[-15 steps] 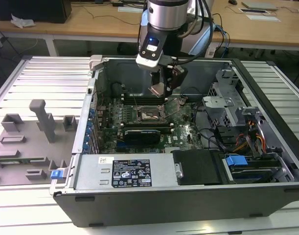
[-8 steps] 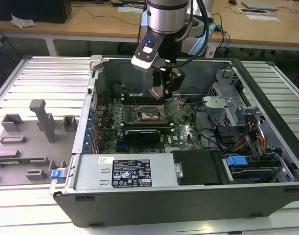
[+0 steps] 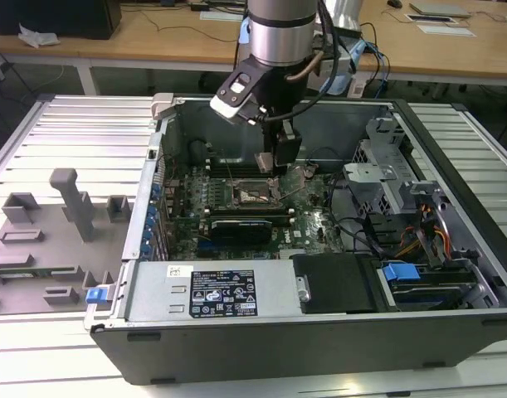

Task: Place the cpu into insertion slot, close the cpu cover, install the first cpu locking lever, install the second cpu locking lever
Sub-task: 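Place the cpu into insertion slot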

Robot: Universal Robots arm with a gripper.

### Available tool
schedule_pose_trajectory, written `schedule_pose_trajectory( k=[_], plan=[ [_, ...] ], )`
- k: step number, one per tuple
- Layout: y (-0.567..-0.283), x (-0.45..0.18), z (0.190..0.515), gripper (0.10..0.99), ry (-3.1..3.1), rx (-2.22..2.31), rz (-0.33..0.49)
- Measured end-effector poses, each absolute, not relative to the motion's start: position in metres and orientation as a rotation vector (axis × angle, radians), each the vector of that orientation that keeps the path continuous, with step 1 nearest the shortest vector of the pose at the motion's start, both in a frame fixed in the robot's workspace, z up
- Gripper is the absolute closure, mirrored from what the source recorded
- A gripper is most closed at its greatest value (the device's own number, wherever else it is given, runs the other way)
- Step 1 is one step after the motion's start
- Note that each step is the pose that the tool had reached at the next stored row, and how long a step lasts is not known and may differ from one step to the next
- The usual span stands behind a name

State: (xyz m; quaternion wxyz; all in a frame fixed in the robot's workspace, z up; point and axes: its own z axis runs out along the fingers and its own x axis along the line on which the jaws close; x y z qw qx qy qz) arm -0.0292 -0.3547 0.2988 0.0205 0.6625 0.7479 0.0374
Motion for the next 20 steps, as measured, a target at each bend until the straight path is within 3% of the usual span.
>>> schedule_pose_trajectory(
  k=[20],
  plan=[
    [-0.335,-0.043,0.252,0.545,2.192,2.157,0.132]
  ],
)
